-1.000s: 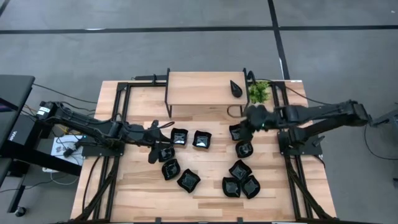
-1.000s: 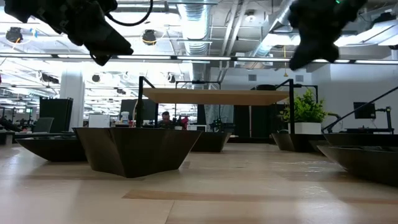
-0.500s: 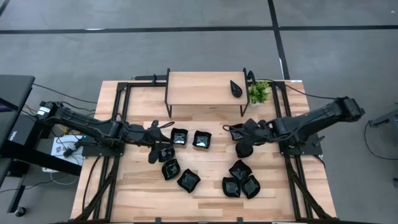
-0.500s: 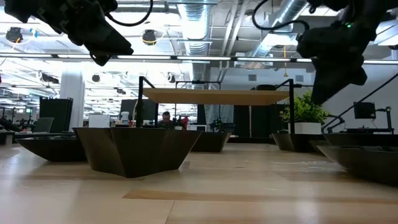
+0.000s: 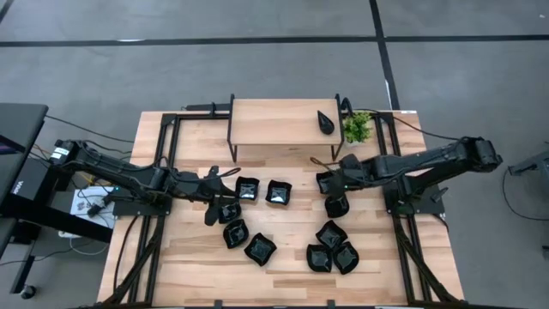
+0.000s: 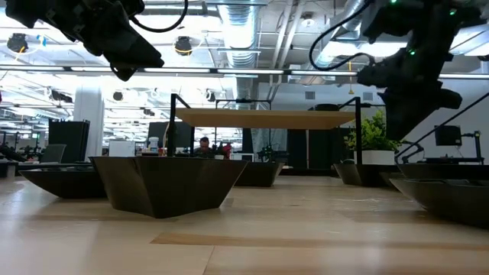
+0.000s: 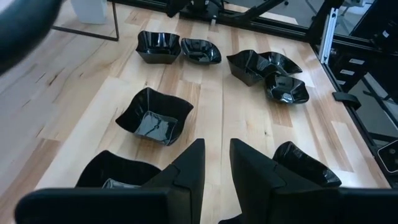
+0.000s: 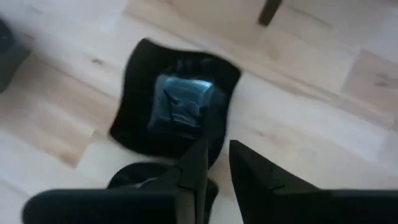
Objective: Pick & Place Mini shaped plates
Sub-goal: Put the black distorted square plate on the shelf
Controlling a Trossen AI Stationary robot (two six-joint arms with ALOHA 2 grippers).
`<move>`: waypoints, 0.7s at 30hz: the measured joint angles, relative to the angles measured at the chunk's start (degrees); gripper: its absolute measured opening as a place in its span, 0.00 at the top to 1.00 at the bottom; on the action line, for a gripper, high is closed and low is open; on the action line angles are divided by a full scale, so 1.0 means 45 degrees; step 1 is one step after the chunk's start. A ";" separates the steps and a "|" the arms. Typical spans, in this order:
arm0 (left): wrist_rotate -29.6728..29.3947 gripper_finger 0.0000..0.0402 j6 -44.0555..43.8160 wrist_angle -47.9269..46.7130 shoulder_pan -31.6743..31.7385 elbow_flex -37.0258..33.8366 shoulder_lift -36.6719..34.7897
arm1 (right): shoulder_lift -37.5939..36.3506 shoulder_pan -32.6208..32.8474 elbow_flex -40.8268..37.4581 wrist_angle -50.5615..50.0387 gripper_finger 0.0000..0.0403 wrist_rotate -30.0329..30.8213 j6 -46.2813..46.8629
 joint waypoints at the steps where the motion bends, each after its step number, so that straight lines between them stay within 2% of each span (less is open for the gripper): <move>1: 0.0000 0.81 0.0000 -0.0002 0.0000 0.0000 0.0000 | 0.0000 -0.0249 0.0000 0.0063 0.82 -0.0171 -0.0221; 11: 0.0008 0.81 -0.0005 0.0006 0.0000 0.0000 0.0005 | 0.0000 -0.1517 -0.0337 0.1043 0.65 -0.0884 -0.2986; 17: 0.0063 0.81 -0.0112 0.0011 0.0000 0.0000 0.0005 | -0.0107 -0.1769 -0.1948 0.2971 0.66 -0.1166 -0.3292; 21: 0.0068 0.81 -0.0269 0.0013 0.0000 0.0000 0.0010 | -0.0114 -0.1762 -0.2389 0.3832 0.68 -0.1353 -0.3357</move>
